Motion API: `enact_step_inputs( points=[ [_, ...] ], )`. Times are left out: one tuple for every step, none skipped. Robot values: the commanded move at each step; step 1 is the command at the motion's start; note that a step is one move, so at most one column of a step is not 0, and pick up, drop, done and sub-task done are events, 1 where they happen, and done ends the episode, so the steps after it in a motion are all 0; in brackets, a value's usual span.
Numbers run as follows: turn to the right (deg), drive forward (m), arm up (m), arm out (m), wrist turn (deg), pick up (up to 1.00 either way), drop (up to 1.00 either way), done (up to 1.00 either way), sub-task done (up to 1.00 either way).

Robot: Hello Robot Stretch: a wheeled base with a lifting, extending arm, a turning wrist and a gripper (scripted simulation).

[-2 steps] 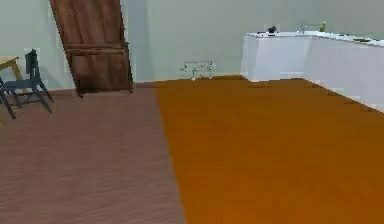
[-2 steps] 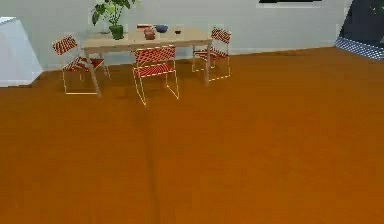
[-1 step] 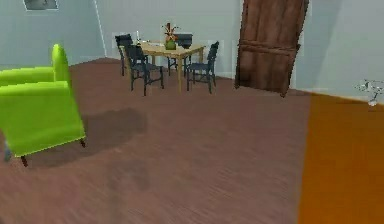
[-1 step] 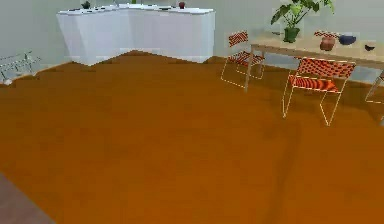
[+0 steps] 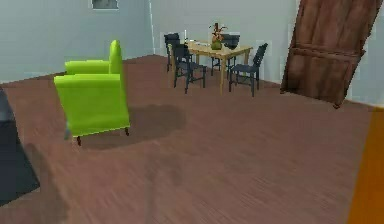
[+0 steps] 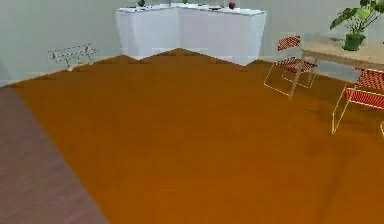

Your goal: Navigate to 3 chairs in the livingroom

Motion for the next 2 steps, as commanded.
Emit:
enact_step_inputs(
  points=[
    [0.0, 1.0, 0.0, 0.0, 0.0, 0.0, 0.0, 0.0, 0.0],
    [0.0, 1.0, 0.0, 0.0, 0.0, 0.0, 0.0, 0.0, 0.0]
  ],
)
